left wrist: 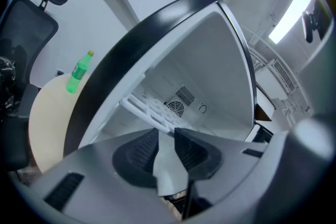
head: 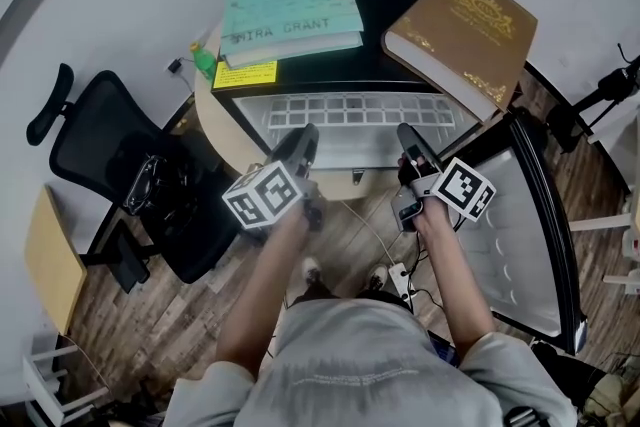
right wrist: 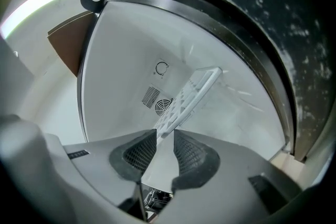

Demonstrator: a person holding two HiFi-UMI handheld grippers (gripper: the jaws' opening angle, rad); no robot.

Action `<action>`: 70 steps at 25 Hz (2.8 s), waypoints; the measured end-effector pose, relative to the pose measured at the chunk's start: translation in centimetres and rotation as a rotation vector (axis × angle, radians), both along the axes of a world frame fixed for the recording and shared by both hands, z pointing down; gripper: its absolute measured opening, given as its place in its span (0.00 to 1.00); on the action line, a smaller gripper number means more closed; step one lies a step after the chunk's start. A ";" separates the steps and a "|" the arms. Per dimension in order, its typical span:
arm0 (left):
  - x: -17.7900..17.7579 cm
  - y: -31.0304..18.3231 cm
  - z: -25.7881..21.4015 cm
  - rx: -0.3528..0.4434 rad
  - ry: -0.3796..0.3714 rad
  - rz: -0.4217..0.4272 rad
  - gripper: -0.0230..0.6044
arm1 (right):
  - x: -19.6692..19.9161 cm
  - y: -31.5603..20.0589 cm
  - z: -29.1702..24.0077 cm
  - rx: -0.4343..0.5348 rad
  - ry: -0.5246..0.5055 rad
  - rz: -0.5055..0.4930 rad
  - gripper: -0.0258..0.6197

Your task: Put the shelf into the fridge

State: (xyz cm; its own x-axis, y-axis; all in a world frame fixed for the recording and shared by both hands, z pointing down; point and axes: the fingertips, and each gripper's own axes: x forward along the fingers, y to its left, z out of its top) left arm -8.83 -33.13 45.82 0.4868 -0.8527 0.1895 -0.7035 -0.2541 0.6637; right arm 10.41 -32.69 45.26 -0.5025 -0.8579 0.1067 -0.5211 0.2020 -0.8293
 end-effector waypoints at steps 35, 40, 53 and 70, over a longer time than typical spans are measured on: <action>0.2 3.7 -3.6 0.206 -0.359 0.180 0.06 | 1.0 6.7 -4.4 0.207 0.513 -0.065 0.06; -0.8 6.4 -6.5 0.314 -0.464 0.192 0.06 | 0.1 9.3 -7.3 0.323 0.656 -0.112 0.06; -2.8 12.6 -13.2 0.509 -0.606 0.141 0.06 | -0.6 14.7 -13.2 0.497 0.815 -0.148 0.06; -1.6 14.0 -14.7 0.566 -0.665 0.138 0.06 | -0.4 15.4 -14.2 0.550 0.873 -0.151 0.06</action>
